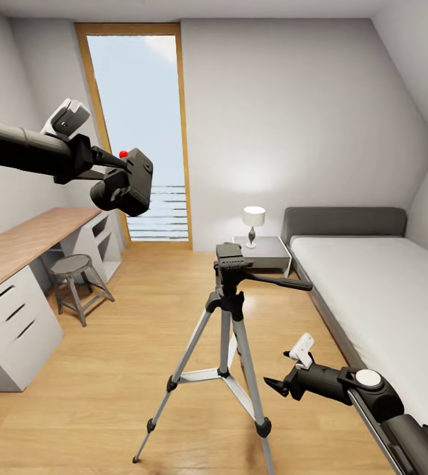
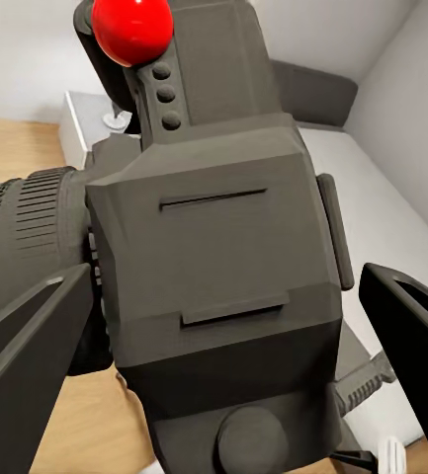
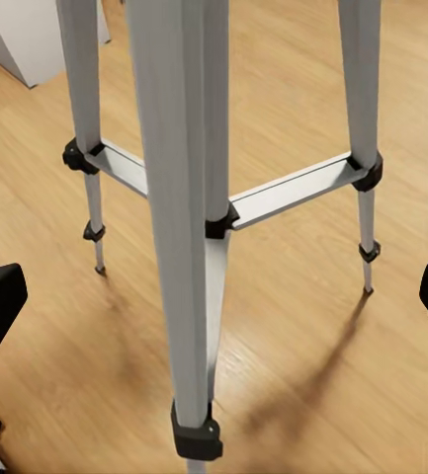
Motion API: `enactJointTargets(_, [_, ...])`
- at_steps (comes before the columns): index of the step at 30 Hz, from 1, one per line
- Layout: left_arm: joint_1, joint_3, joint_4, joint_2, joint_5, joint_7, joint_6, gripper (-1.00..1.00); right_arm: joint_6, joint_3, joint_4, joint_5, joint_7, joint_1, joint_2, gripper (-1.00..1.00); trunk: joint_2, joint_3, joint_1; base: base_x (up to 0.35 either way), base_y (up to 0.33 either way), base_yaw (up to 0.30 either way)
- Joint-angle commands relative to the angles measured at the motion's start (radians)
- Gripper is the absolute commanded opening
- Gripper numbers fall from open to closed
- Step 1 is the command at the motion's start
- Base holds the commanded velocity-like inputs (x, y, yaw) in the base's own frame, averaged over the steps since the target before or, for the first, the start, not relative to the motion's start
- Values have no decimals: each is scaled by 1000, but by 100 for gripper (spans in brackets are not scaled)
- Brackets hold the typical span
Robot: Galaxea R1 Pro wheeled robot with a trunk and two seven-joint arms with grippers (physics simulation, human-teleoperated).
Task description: Attach the digital camera to the camera tripod in the bedroom.
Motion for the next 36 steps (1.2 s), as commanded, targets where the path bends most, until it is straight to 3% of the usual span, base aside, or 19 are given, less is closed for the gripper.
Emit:
enactJointTargets(1, [-2,-1,0,1,10,10,0,-100,4,1,-2,5,11,-1,-2,100,-2,-2,1,2,-2,0])
enactJointTargets(8, [-2,-1,0,-1,10,10,0,-100,4,-7,-1,12,175,-1,3,100,-2,-2,1,1,-1,0])
enactJointTargets(11, [-2,-1,0,-3,10,10,-1,-100,10,-8,-1,14,209,-1,5,100,-2,-2,1,0,0,0])
enactJointTargets(18, [-12,-3,15,-63,10,10,0,-100,65,-7,1,18,239,-3,7,100,-2,-2,1,0,0,0])
enactJointTargets(21, [-15,-13,30,-72,10,10,1,-100,71,-6,1,19,241,-5,8,100,-2,-2,1,0,0,0])
enactJointTargets(26, [-44,-73,66,-82,10,5,5,-100,75,-6,1,19,240,-7,9,100,-2,-2,1,0,0,0])
enactJointTargets(27, [-69,-106,80,-92,10,2,7,-100,75,-6,1,18,239,-9,9,100,-2,-2,1,0,0,0])
enactJointTargets(33, [-135,-195,123,-128,10,-17,22,-100,76,-5,2,17,213,-11,13,100,-2,-2,1,0,0,0])
enactJointTargets(36, [-159,-238,148,-151,10,-43,48,-100,77,-4,4,17,181,-13,34,100,-2,-2,1,0,0,0])
